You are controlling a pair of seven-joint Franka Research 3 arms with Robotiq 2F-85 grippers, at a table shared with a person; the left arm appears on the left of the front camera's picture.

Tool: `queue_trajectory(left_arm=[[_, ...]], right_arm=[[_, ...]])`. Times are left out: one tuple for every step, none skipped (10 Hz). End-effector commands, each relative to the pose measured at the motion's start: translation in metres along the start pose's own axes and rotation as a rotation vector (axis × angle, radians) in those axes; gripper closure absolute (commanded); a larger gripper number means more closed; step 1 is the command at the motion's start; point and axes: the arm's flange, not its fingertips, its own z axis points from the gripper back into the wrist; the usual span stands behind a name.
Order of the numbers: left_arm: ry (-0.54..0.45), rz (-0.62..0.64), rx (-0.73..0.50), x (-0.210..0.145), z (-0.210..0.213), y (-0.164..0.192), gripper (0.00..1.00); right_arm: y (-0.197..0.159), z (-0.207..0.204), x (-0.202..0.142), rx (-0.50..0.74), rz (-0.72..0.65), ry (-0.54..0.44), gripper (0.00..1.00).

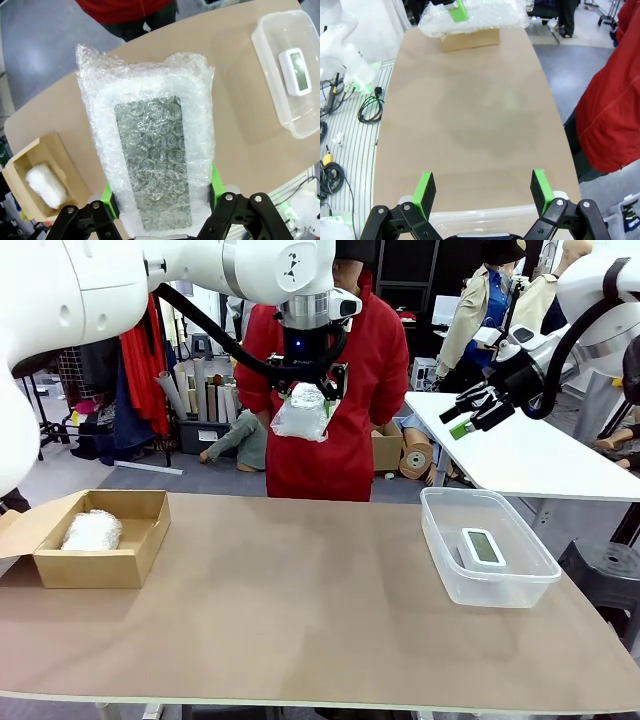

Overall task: Separate and place wrapped and unwrapped clocks.
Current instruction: Pick up the Digital clock indicated by the person, then if the picked Digital clock is wrapped, place it in the Package Box ; if not, place it in the Organizing box.

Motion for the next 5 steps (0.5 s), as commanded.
queue_trajectory(left_arm=[[-0.002,0.010,0.002,-0.0035,0.0044,0.0011,1.00],[-0.002,0.010,0.002,-0.0035,0.0044,0.0011,1.00],[-0.002,0.010,0.002,-0.0035,0.0044,0.0011,1.00],[-0.002,0.010,0.002,-0.0035,0.0044,0.0011,1.00],[-0.002,0.010,0.002,-0.0035,0.0044,0.0011,1.00]], right_arm=[[0.0011,0.0002,0.0024,-0.007,0.007,0.012,0.00],[0.0011,0.0002,0.0024,-0.007,0.007,0.012,0.00],[0.0011,0.0002,0.0024,-0.007,0.007,0.012,0.00],[0.0011,0.0002,0.0024,-0.007,0.007,0.012,0.00],[0.0011,0.0002,0.0024,-0.007,0.007,0.012,0.00]])
